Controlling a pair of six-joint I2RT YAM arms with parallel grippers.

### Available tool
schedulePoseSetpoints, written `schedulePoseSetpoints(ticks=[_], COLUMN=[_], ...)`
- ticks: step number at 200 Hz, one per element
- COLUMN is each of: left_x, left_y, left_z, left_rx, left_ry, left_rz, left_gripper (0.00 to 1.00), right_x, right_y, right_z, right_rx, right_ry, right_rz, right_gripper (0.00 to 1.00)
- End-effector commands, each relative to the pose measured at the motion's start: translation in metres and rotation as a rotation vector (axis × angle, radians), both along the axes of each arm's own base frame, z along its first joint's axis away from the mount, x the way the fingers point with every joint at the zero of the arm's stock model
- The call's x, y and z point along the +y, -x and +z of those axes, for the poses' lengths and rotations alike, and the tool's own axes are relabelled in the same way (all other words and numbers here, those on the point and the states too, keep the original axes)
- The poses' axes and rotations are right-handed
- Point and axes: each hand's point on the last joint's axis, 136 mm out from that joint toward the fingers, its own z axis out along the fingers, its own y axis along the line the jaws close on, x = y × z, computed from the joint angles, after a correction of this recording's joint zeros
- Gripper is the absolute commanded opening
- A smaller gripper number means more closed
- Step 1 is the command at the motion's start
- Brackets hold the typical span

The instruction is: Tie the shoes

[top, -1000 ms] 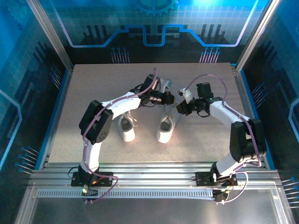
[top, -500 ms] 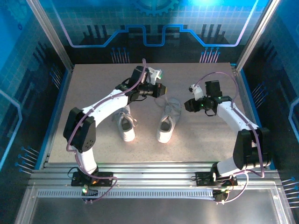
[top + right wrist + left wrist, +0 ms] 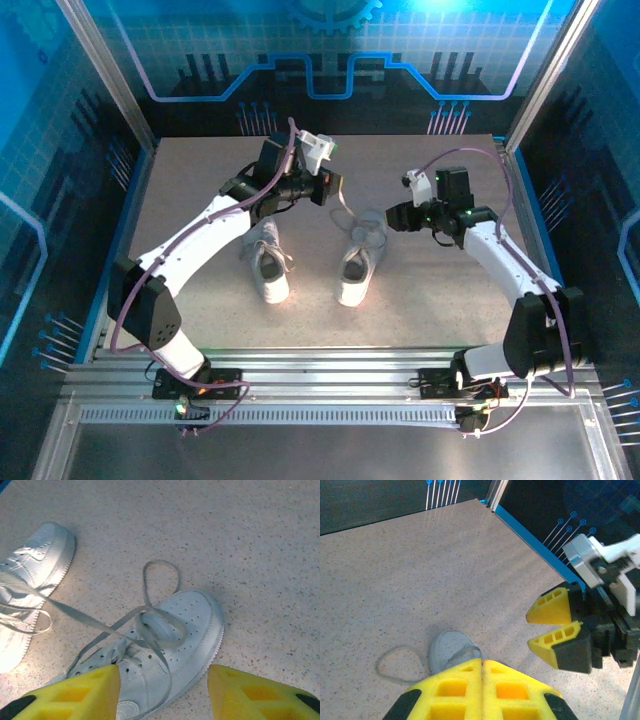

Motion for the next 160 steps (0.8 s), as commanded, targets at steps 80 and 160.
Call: schedulePoseSetpoints(ticks=[80, 160], left_x=[-0.003, -0.034], left_y=[0.002, 0.006], left_z=[0.032, 0.055], left_rx=[-0.055, -0.122], left_ry=[0.079, 0.175], left_rz=[-0.050, -0.183], left_gripper=[0.00, 0.00], right_x=[0.099, 0.129], right_y=[0.017, -0.016], right_z=[0.053, 0.037], right_rx=[-0.216, -0.192], right_ry=[-0.183, -0.180], right_rz=[0.359, 0.344], right_gripper=[0.57, 0.56])
